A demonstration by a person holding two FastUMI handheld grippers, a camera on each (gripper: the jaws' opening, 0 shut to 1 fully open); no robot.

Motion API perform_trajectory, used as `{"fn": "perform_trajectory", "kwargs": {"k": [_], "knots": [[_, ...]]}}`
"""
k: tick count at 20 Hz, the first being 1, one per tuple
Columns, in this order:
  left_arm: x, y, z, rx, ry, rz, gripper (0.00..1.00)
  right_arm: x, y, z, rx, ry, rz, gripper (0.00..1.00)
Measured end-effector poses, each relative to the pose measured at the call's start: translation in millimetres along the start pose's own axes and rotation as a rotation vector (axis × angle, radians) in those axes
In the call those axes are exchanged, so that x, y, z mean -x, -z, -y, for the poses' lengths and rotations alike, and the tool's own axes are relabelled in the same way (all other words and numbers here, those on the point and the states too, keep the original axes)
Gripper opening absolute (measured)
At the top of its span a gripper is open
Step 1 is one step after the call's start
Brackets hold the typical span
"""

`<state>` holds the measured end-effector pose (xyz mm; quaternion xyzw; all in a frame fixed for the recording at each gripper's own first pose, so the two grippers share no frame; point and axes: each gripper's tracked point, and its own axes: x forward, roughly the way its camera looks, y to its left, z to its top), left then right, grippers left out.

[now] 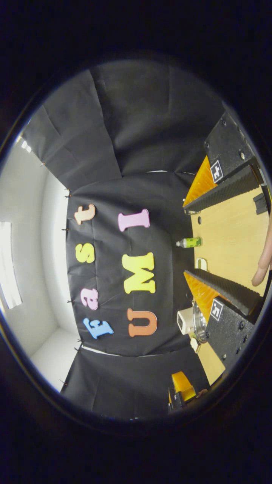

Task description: First push the handle of the pot to place it horizontally, then grasp the pot with both hands and set it on the induction cooktop.

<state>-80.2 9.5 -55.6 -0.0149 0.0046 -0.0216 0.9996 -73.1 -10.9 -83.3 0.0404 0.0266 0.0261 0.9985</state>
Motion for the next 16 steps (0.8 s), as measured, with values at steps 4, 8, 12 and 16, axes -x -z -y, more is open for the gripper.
{"fn": "perform_trajectory", "kwargs": {"k": [4, 8, 12, 16], "knots": [[0, 4, 5, -0.013, 0.008, -0.002, 0.95, 1, 3, -2, 0.009, -0.008, 0.009, 0.94], [1, 5, 10, -0.016, 0.014, -0.003, 0.95, 3, 8, -8, 0.019, -0.029, 0.010, 0.94], [1, 4, 9, -0.023, 0.012, 0.005, 0.95, 3, 10, -8, 0.028, -0.035, 0.008, 0.95], [2, 5, 8, -0.004, 0.015, 0.003, 0.95, 5, 9, -5, 0.020, -0.025, 0.017, 0.96]]}}
